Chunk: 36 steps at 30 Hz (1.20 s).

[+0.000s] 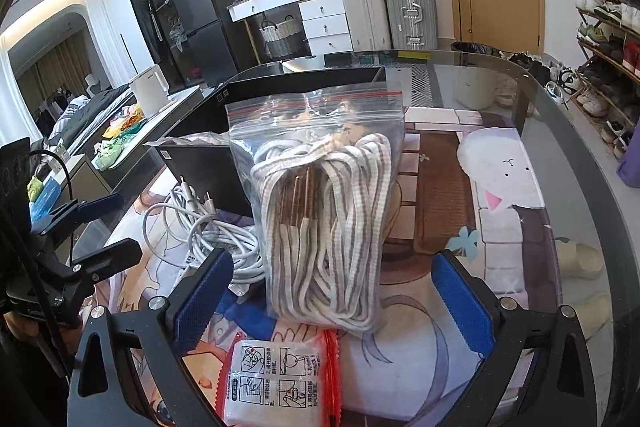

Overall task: Organize soft objects
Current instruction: 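Move the right gripper down to the bagged white rope coil, then close the right gripper on the bagged white rope coil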

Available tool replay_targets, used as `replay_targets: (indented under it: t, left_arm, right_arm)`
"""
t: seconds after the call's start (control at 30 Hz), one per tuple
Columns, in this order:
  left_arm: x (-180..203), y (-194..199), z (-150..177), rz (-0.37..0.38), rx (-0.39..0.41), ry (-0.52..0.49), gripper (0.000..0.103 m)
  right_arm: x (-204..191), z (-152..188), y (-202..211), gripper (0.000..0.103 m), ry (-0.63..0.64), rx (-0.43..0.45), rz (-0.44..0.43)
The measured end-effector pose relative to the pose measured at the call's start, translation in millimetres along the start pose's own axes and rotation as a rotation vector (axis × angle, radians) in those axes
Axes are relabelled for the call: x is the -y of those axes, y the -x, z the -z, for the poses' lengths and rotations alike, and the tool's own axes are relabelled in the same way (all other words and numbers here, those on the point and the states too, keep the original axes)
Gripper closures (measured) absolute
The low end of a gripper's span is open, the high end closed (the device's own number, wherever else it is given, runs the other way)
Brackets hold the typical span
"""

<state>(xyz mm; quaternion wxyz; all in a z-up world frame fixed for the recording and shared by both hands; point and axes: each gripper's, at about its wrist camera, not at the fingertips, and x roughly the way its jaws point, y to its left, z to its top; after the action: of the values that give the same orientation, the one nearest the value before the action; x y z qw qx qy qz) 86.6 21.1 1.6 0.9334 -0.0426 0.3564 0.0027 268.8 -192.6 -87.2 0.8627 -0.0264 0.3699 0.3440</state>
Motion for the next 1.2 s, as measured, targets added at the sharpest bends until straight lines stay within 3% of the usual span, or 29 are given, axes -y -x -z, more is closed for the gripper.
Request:
replay_targets:
  t: [0.43, 0.57, 0.73, 1.2]
  left_arm:
    - [0.2, -2.8, 1.1, 0.003, -0.007, 0.002, 0.002]
    - [1.4, -4.1, 2.9, 0.005, -0.009, -0.004, 0.002]
    - [0.0, -4.4, 4.7, 0.008, -0.013, -0.002, 0.002]
    - [1.8, -19.4, -3.8, 0.021, -0.046, -0.001, 0.002]
  right_arm:
    - [-7.7, -0.5, -5.8, 0.031, 0.012, -0.008, -0.023]
    - [-7.0, 1.2, -5.2, 0.035, 0.011, -0.006, -0.022]
    - [-6.4, 2.9, -3.1, 0.053, 0.019, -0.005, -0.015]
    - [-10.5, 5.7, 12.8, 0.057, 0.077, 0.039, -0.035]
